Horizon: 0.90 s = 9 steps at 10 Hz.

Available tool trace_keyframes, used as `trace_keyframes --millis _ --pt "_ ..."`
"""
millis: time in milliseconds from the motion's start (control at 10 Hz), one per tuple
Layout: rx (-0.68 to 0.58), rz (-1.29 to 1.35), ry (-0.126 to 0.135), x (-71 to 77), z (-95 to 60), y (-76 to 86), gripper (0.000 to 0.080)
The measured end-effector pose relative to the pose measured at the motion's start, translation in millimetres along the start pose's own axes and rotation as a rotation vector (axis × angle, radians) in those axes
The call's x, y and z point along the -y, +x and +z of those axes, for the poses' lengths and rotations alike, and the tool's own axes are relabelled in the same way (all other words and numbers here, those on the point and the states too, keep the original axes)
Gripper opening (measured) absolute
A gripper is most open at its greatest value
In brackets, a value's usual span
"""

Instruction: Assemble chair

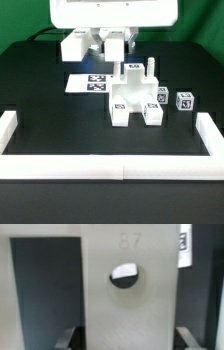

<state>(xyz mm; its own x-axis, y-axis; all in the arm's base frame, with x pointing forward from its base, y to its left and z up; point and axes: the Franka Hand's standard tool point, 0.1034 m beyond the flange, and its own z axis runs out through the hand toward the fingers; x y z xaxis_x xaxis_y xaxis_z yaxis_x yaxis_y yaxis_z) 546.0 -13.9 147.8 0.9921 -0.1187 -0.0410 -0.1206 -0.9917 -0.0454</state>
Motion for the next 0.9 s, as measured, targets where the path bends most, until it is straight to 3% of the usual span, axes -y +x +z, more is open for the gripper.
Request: trace_keyframes --millis 200,300,700,900 --pt "-0.019 -0.026 0.000 26.7 6.8 -13.9 0.0289" --pt "-0.016 -0.016 0.000 32.6 9.5 -15.9 0.0289" --pt "-0.014 -0.017 -0.001 33.4 11.6 -17.2 0.0289" --pt "-0.013 -0.045 0.001 52.2 17.9 -31.1 0.0289"
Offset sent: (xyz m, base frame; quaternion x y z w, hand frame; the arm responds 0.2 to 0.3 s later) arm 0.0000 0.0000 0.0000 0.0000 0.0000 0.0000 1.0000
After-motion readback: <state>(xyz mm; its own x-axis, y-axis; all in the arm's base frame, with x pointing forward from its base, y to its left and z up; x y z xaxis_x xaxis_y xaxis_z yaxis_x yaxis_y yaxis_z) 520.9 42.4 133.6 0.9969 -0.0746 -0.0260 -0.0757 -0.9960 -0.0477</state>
